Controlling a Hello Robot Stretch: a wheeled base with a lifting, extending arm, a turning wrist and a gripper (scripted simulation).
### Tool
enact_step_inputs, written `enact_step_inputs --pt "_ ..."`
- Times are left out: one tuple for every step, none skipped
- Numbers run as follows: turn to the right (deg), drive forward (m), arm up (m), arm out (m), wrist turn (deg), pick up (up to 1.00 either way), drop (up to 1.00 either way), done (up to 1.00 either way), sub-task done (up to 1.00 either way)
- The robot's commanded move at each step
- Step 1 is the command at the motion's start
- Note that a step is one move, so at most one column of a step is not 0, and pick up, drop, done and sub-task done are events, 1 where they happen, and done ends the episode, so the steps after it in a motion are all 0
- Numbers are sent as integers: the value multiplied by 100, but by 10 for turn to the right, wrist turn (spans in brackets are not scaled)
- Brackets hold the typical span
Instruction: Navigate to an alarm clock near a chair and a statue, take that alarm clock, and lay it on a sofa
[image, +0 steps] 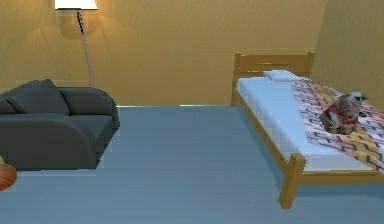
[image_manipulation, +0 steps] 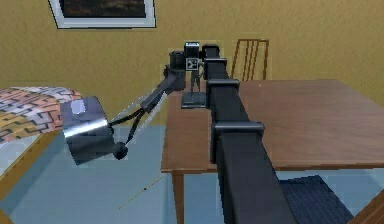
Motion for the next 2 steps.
enact_step_inputs --pt "0 0 0 -40 0 0 0 0 0" --pt "-450 0 0 0 0 0 0 0 0"
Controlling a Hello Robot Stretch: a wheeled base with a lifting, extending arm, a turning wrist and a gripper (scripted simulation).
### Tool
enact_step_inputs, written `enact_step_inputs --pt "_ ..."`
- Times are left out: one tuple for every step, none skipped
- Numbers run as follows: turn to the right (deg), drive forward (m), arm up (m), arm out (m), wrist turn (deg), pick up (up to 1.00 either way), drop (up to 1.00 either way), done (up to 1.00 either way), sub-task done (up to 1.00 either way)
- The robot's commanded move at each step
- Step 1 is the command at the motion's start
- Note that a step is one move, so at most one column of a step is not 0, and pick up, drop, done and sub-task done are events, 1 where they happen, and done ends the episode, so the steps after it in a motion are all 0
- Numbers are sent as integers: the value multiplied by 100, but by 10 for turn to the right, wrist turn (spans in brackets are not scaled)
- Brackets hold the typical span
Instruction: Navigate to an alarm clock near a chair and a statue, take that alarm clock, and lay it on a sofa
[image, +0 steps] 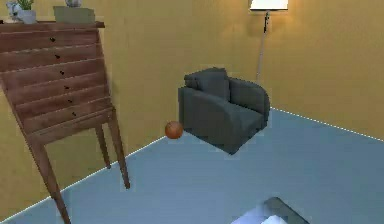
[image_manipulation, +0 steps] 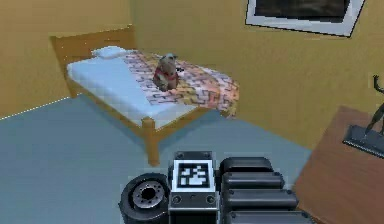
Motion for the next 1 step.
enact_step_inputs --pt "-450 0 0 0 0 0 0 0 0"
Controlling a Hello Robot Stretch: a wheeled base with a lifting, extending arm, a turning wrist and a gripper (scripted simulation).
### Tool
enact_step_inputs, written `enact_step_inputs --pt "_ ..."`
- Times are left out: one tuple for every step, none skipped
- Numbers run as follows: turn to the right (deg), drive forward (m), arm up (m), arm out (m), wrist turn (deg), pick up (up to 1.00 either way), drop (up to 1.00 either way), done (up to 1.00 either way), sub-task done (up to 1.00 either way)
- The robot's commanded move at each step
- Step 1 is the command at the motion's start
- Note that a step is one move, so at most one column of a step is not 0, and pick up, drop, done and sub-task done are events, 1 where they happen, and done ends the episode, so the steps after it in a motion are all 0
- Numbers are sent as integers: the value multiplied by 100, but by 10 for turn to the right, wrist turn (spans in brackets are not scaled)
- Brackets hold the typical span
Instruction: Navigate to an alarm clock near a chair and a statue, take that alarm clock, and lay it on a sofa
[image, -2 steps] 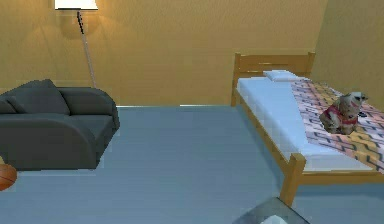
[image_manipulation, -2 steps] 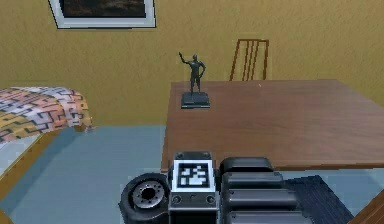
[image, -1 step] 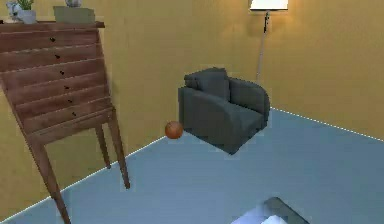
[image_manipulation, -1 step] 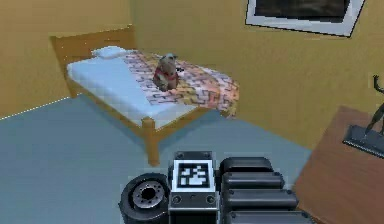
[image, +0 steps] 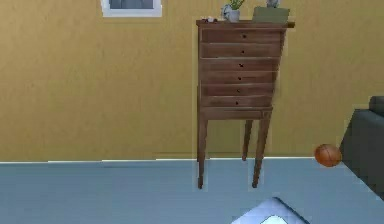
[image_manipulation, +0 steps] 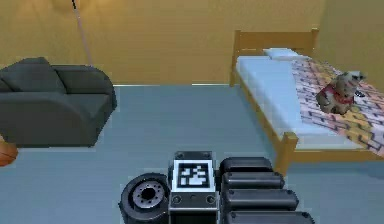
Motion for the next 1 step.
enact_step_inputs --pt "-390 0 0 0 0 0 0 0 0"
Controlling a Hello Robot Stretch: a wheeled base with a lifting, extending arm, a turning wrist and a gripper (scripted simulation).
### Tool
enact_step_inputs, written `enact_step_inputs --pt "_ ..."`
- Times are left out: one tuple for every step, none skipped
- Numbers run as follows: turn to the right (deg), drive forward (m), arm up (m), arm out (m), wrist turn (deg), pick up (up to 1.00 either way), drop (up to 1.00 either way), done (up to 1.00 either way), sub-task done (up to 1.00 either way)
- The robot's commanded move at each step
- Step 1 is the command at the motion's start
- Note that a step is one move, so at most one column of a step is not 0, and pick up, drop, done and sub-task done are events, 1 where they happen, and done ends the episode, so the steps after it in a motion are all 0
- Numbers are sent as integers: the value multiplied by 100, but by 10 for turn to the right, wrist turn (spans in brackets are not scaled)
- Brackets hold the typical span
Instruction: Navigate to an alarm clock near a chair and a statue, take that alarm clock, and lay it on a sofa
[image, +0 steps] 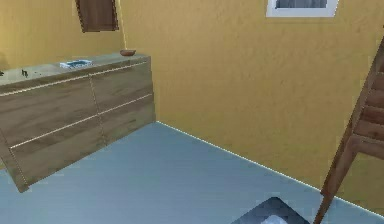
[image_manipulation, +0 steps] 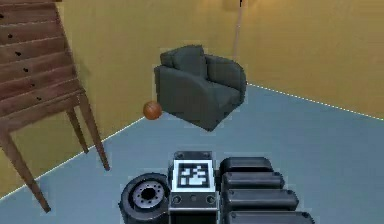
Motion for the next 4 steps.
enact_step_inputs --pt "0 35 0 0 0 0 0 0 0" --pt "-450 0 0 0 0 0 0 0 0" --pt "-30 0 0 0 0 0 0 0 0" --pt "0 70 0 0 0 0 0 0 0"
